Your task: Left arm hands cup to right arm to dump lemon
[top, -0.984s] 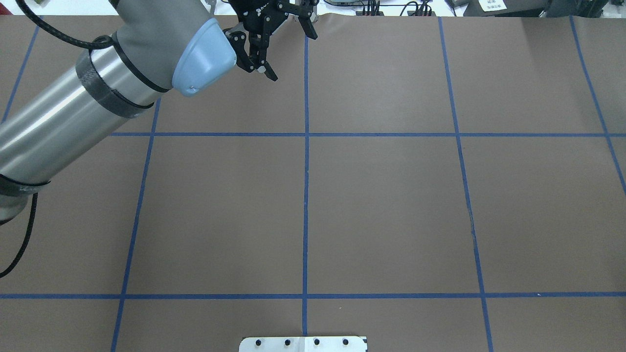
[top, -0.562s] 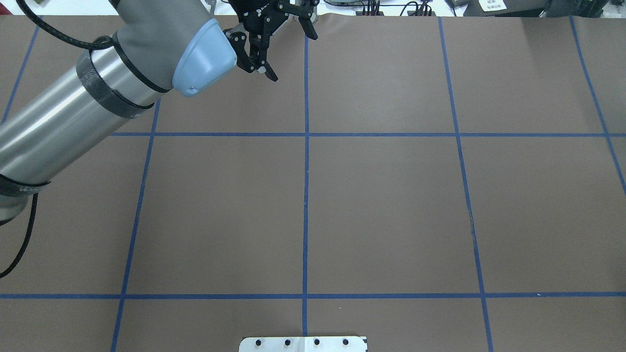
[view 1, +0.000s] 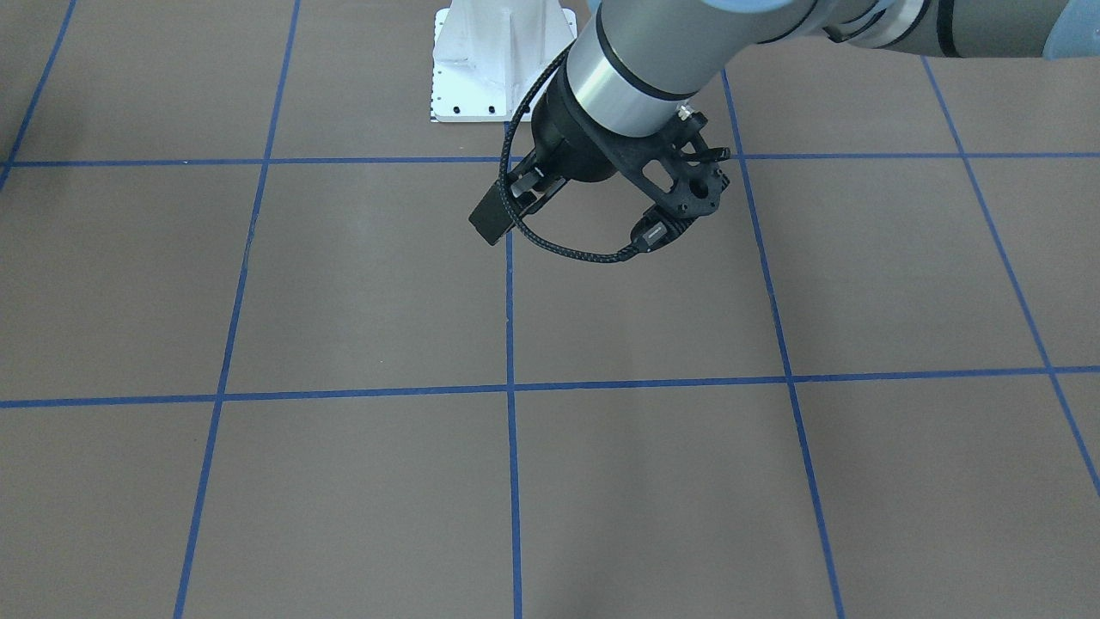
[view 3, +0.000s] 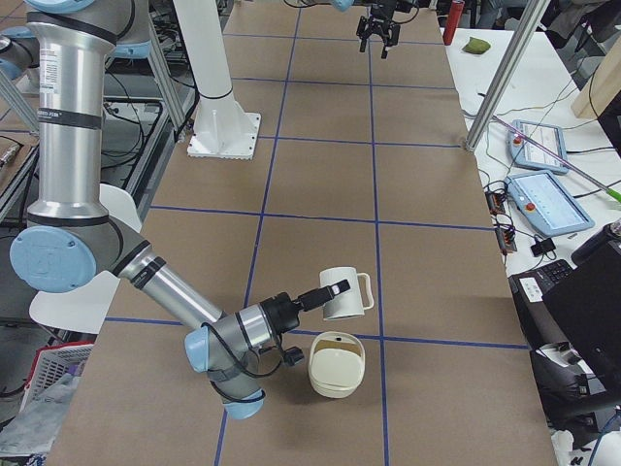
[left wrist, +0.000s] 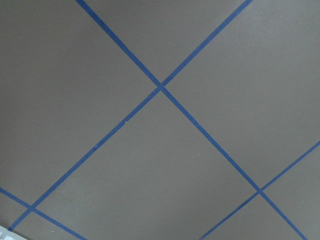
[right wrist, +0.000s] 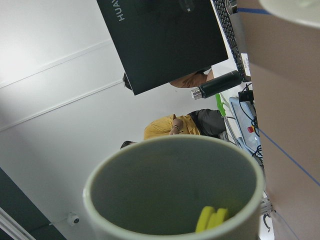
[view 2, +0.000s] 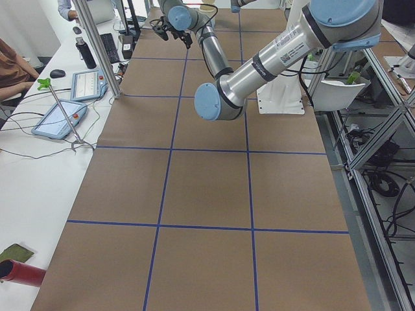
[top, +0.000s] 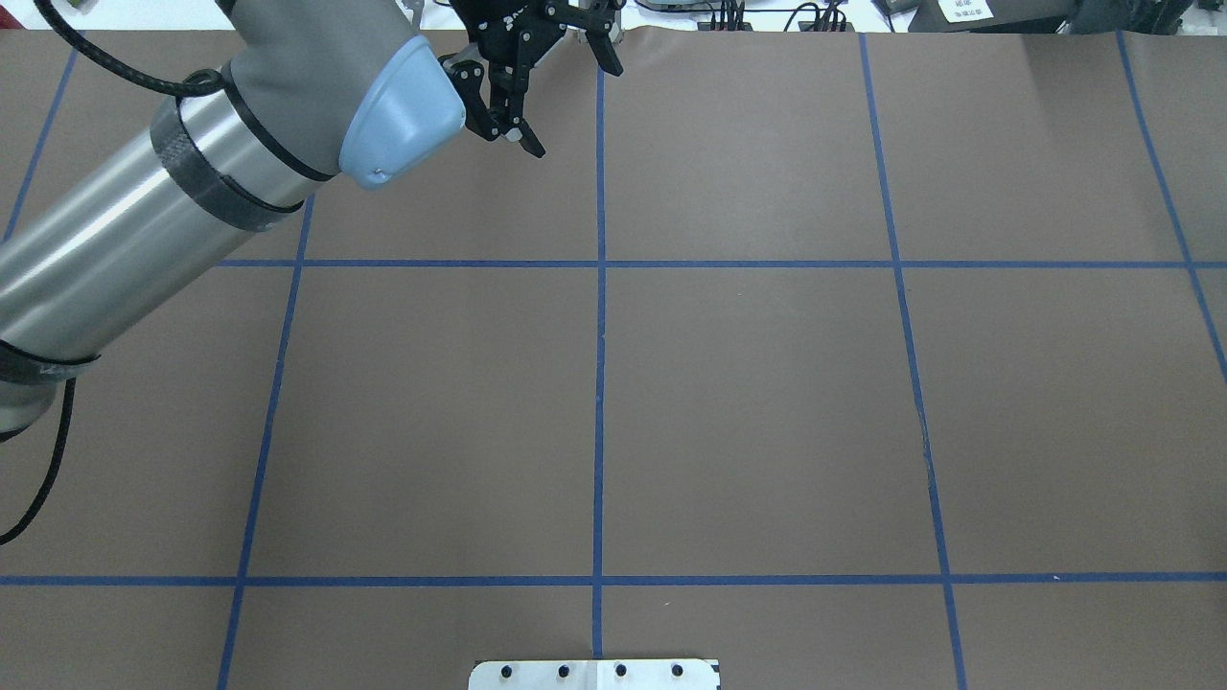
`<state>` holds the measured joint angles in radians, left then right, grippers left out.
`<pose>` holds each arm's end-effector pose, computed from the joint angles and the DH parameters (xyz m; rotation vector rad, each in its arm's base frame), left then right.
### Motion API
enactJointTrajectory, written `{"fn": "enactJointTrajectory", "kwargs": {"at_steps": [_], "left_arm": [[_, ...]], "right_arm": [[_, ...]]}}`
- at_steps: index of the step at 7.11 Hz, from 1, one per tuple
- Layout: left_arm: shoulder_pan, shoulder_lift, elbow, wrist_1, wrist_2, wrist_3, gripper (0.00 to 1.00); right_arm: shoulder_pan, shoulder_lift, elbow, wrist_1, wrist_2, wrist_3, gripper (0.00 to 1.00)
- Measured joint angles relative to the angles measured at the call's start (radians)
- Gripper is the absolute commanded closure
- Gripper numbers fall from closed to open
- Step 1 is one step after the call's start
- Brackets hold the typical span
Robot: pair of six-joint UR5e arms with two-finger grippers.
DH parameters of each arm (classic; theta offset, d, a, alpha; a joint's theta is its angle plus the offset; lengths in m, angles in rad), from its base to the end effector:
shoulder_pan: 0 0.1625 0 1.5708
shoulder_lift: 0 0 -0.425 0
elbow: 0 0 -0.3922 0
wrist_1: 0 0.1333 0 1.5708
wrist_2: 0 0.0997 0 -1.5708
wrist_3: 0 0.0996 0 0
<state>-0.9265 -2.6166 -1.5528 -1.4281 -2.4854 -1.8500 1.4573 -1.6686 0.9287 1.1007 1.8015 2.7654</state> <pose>0.3653 -0.5768 0.0010 -0.5544 1.0634 -0.6581 0.0754 -0.3142 0.7224 0.1159 -2.2535 1.4458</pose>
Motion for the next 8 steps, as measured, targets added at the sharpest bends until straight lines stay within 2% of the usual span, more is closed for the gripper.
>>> {"fn": "enactJointTrajectory", "kwargs": {"at_steps": [8], "left_arm": [[0.0,-0.007,0.0,0.0,0.005,0.002,0.0]], "right_arm": [[0.0,0.013,-0.001,0.053,-0.055,0.165,1.0]]}}
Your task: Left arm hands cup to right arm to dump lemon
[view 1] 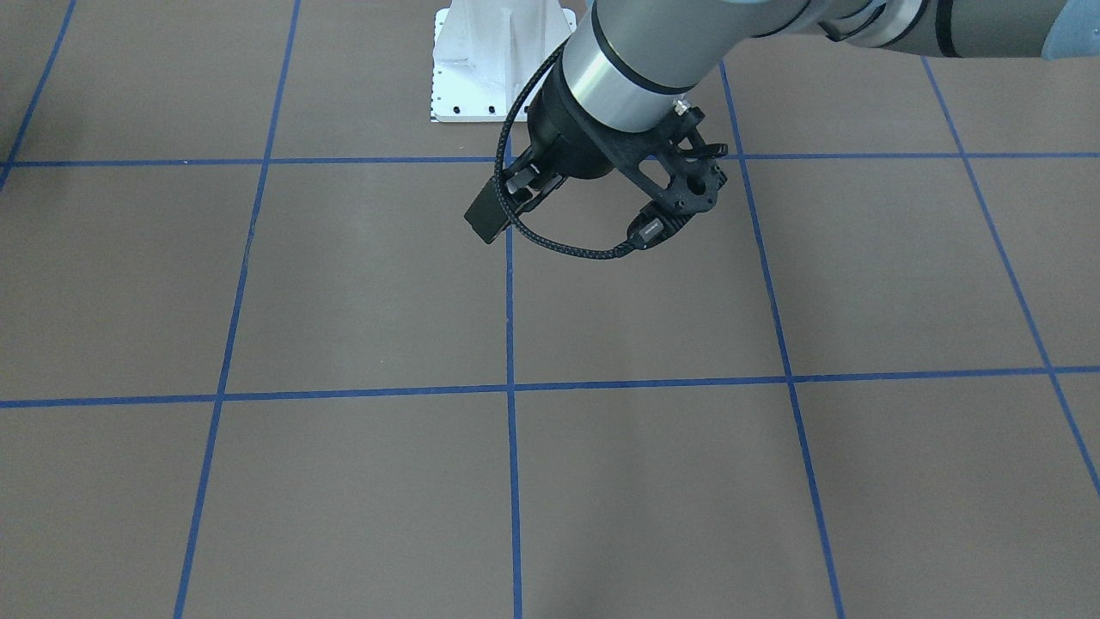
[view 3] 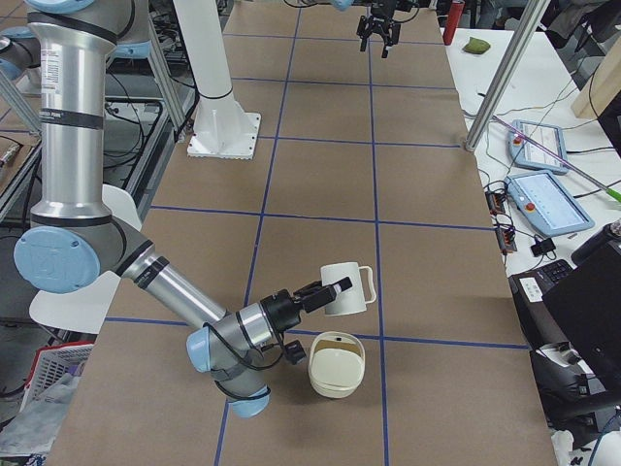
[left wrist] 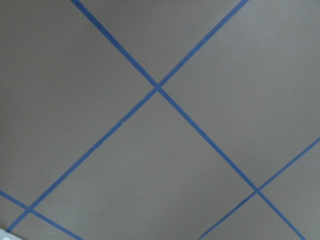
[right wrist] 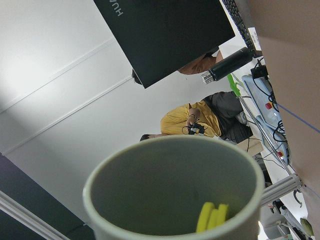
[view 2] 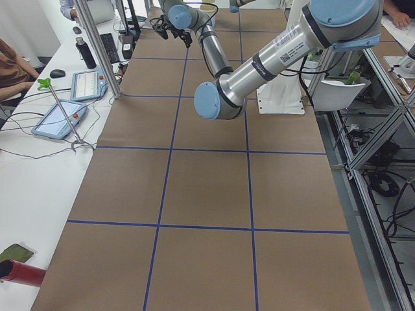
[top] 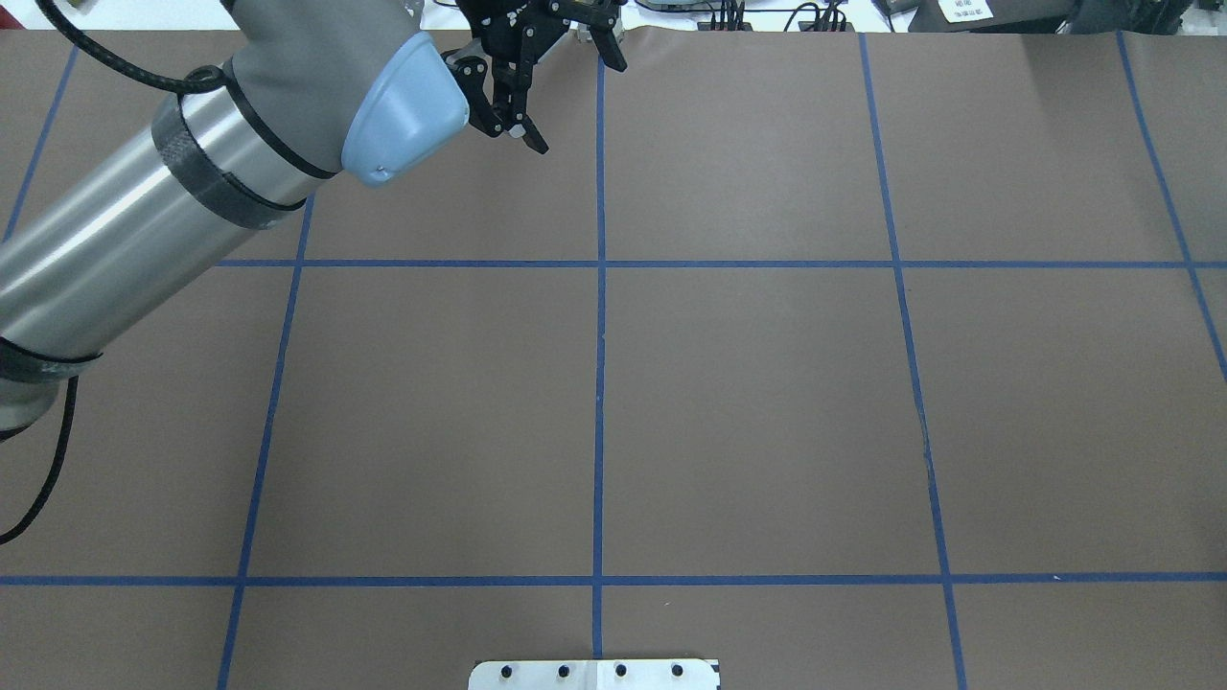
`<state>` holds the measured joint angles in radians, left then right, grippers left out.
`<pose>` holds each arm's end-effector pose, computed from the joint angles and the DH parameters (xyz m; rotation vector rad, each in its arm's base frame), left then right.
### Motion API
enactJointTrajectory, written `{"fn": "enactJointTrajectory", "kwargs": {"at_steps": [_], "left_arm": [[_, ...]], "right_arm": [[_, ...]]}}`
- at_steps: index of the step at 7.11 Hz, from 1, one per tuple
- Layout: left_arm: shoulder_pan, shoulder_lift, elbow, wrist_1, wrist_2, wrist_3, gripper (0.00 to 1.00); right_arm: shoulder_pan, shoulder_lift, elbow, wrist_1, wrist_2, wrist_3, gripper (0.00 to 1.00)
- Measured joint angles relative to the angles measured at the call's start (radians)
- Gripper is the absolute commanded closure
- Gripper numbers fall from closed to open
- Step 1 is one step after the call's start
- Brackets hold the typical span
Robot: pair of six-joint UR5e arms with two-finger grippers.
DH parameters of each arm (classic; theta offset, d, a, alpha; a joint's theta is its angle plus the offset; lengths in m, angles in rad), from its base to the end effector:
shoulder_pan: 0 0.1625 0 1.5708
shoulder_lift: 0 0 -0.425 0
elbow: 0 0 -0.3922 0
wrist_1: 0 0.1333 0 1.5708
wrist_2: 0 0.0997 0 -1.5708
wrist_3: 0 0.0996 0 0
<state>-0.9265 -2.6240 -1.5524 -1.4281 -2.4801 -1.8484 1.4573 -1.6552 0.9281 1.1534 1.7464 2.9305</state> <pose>0.3646 -0.5764 -0.0036 -0.5454 1.0686 -0.6556 0.0806 -0.3164 0.7154 -0.0188 -2.3965 1.4870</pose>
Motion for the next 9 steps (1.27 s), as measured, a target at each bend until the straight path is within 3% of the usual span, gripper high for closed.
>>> {"fn": "enactJointTrajectory", "kwargs": {"at_steps": [9], "left_arm": [[0.0,-0.001,0.0,0.0,0.007,0.0,0.0]], "right_arm": [[0.0,-0.002,-0.012,0.049,-0.06,0.16,1.0]]}}
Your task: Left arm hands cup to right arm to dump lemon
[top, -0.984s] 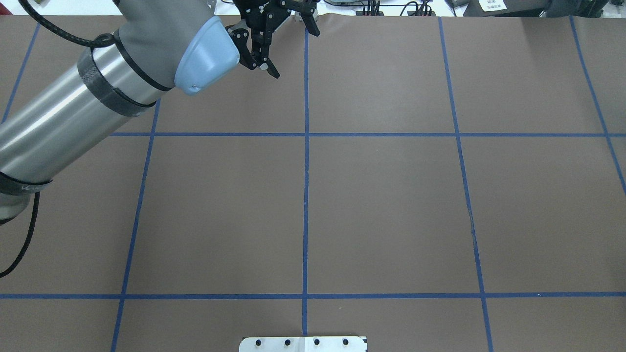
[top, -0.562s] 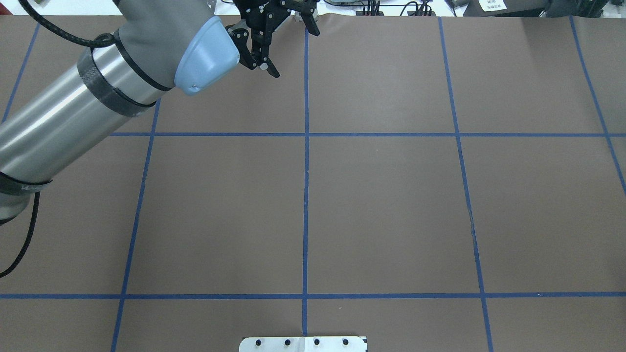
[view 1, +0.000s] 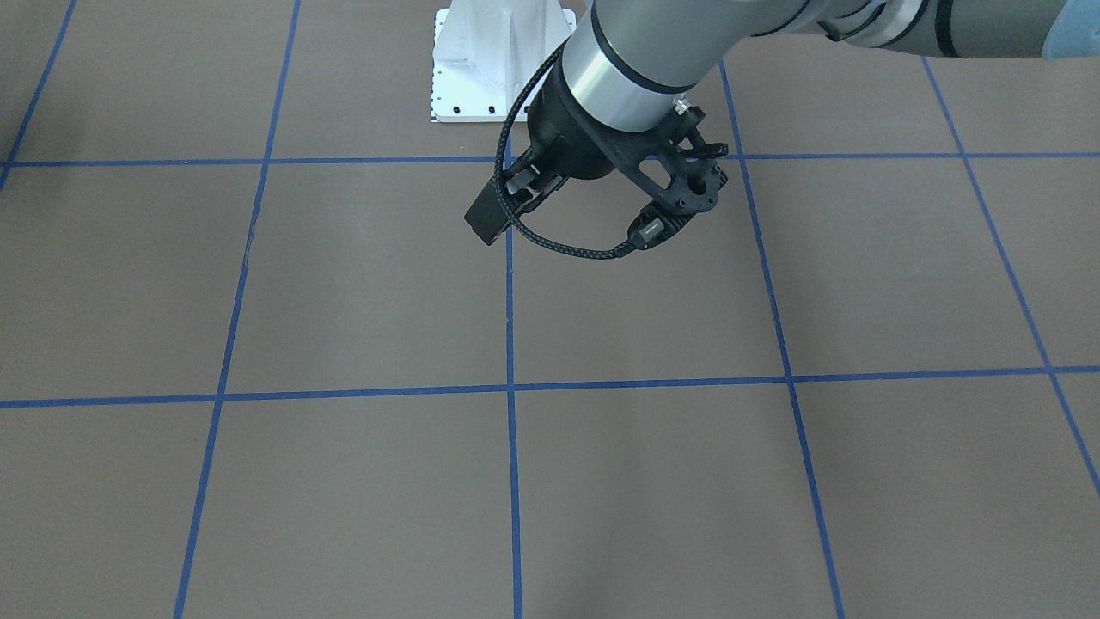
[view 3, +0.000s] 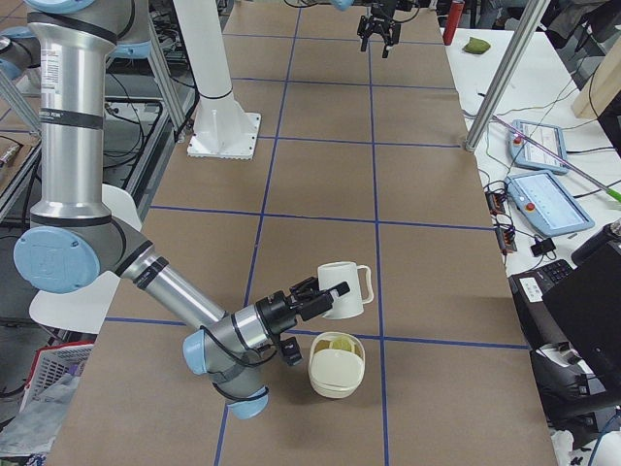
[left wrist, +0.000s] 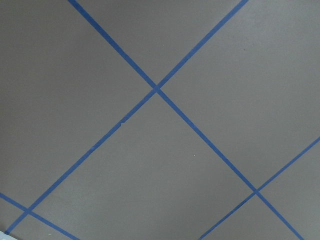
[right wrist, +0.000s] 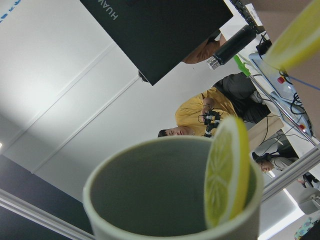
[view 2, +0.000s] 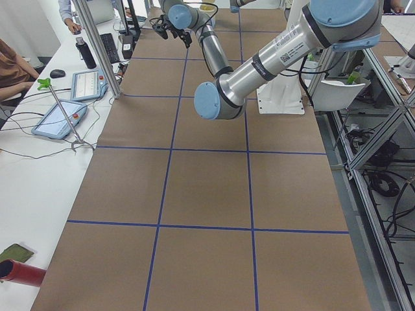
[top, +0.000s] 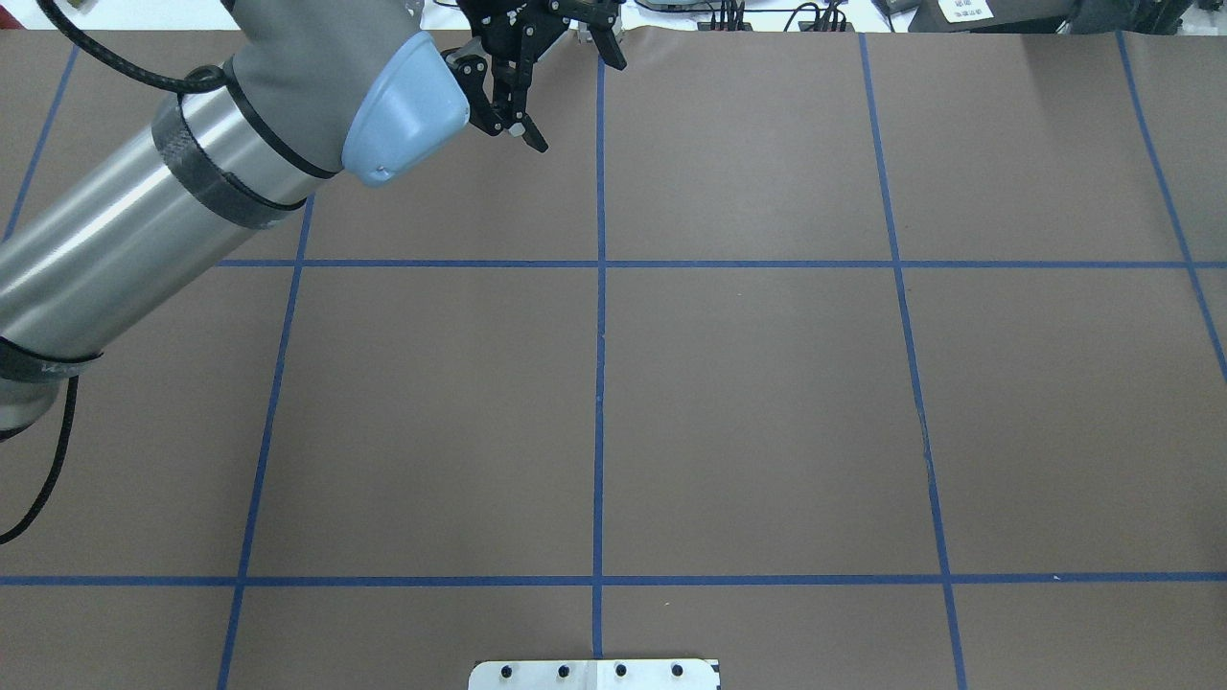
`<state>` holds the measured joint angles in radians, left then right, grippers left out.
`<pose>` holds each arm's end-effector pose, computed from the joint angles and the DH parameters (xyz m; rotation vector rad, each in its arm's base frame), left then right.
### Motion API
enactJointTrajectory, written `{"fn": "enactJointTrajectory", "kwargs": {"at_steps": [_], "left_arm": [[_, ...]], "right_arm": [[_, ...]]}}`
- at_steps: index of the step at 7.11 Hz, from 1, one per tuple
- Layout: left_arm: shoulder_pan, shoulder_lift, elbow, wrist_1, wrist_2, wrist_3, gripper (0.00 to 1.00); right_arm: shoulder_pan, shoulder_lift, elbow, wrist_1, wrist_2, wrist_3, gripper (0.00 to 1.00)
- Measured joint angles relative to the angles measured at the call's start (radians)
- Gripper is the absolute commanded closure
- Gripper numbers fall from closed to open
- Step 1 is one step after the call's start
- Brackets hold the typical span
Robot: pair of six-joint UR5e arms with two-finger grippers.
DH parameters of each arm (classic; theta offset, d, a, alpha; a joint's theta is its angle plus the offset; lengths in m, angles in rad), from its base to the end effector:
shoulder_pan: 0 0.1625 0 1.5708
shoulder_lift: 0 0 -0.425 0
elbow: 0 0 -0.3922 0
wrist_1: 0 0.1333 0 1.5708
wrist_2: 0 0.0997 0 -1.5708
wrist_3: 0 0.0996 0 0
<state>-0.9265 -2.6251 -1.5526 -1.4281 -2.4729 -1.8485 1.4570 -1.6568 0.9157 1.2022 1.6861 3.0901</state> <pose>0.3644 -0.5768 -0.0041 -0.5383 1.0689 -0.6591 0.0873 -0.3090 0.7174 -0.1686 -2.5158 1.5445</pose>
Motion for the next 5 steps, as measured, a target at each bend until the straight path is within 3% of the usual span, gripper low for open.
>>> {"fn": "enactJointTrajectory", "kwargs": {"at_steps": [5], "left_arm": [[0.002,-0.005,0.001,0.0,-0.001,0.0,0.0]], "right_arm": [[0.0,0.001,0.007,0.019,0.001,-0.076,1.0]]}}
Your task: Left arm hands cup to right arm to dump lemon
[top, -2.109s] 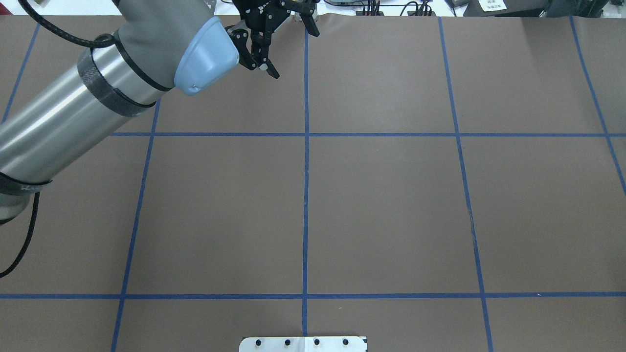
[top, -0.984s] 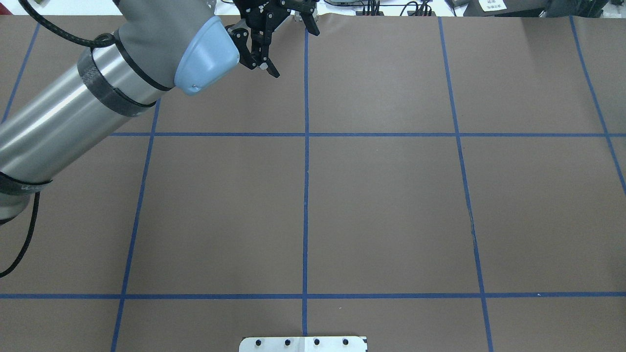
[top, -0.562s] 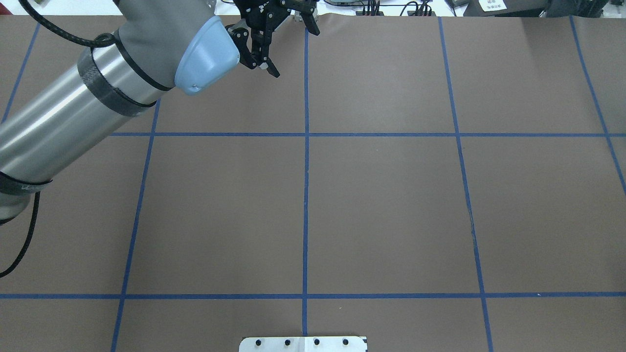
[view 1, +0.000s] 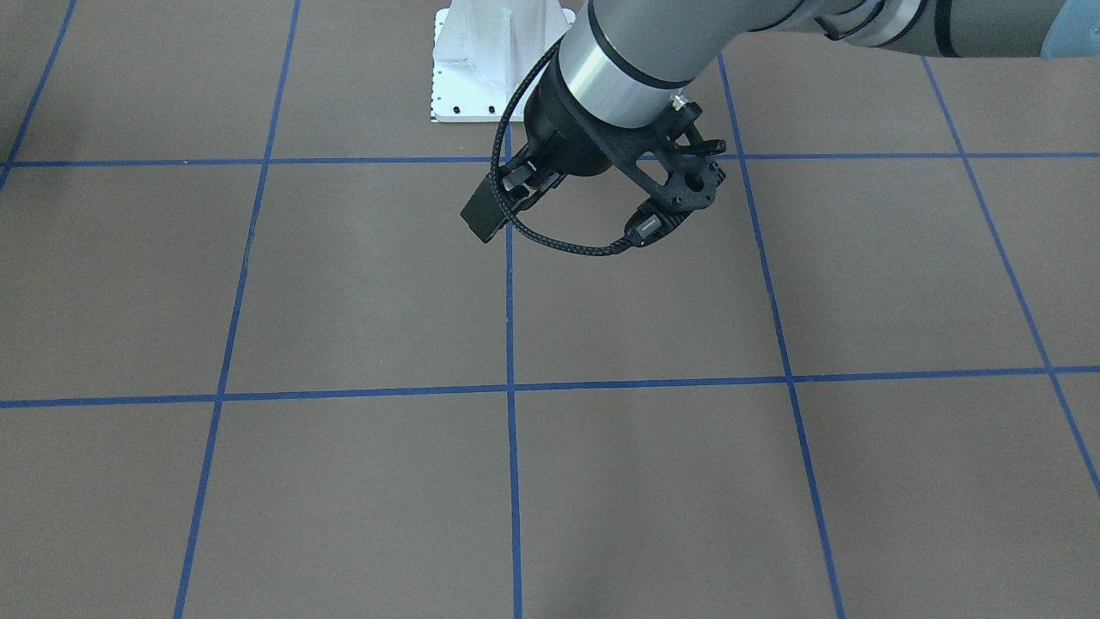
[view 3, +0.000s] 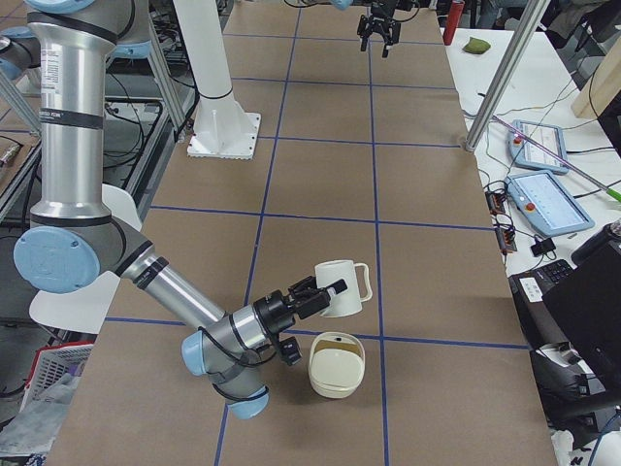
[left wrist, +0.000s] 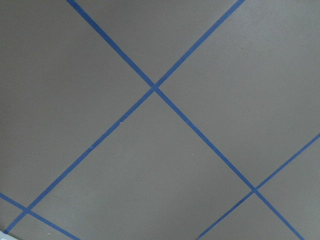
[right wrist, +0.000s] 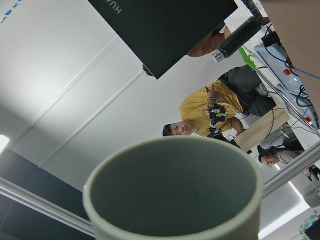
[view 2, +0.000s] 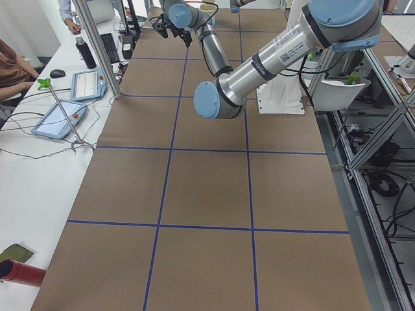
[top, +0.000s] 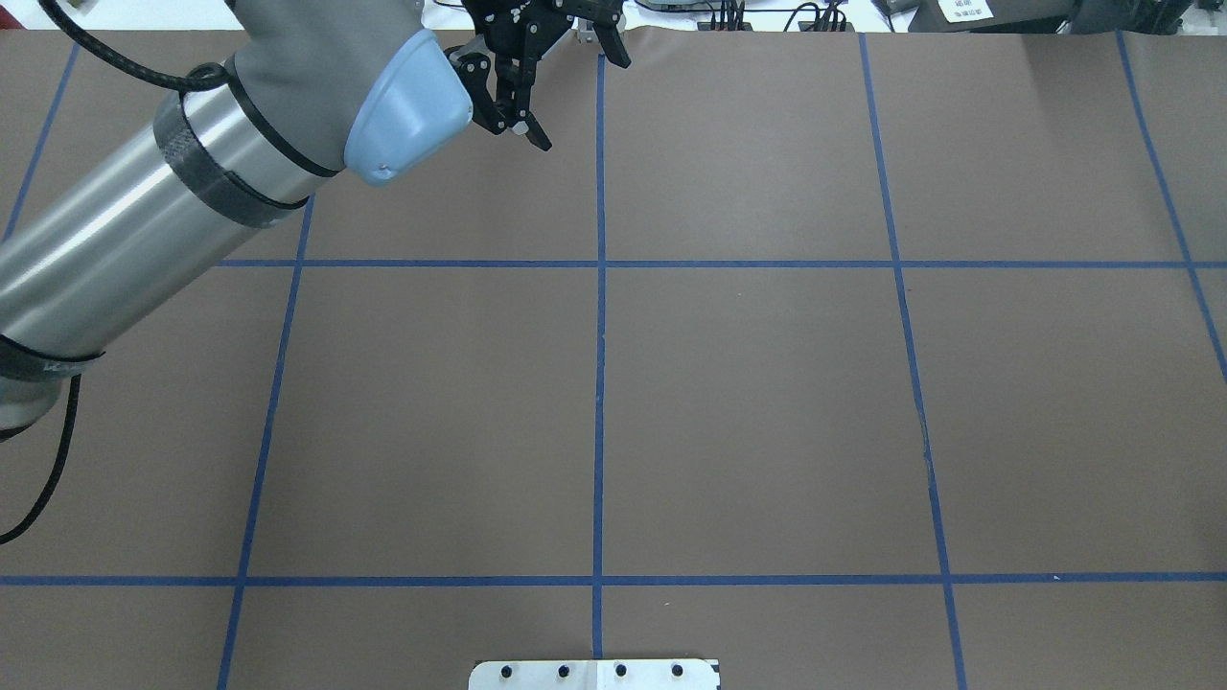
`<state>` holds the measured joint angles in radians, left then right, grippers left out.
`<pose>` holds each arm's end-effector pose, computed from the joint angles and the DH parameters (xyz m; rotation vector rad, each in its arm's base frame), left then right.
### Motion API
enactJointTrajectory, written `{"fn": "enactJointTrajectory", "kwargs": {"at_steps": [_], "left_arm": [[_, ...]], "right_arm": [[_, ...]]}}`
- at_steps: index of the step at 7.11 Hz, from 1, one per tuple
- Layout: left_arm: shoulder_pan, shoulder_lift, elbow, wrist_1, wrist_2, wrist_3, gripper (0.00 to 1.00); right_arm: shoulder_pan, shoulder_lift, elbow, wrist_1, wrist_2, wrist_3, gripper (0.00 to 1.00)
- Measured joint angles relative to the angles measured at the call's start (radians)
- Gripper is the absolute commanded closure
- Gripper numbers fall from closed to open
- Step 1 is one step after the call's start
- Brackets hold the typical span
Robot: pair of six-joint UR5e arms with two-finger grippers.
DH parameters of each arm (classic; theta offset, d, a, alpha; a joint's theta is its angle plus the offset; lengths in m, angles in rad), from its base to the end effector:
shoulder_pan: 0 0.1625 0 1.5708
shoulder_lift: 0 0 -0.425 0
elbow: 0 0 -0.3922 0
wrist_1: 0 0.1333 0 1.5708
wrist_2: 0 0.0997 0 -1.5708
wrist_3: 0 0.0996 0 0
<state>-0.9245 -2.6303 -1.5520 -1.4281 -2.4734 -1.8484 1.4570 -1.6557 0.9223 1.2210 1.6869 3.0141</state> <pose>0.3651 -0.5755 -0.0074 -0.5376 1.0719 -0.6543 0.0874 -0.3079 0.7141 -0.0706 -2.5128 1.4828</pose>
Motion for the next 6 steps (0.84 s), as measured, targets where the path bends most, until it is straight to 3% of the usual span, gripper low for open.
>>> {"fn": "enactJointTrajectory", "kwargs": {"at_steps": [6], "left_arm": [[0.004,0.003,0.003,0.0,0.001,0.0,0.0]], "right_arm": [[-0.005,0.001,0.028,-0.022,0.07,-0.481,1.0]]}}
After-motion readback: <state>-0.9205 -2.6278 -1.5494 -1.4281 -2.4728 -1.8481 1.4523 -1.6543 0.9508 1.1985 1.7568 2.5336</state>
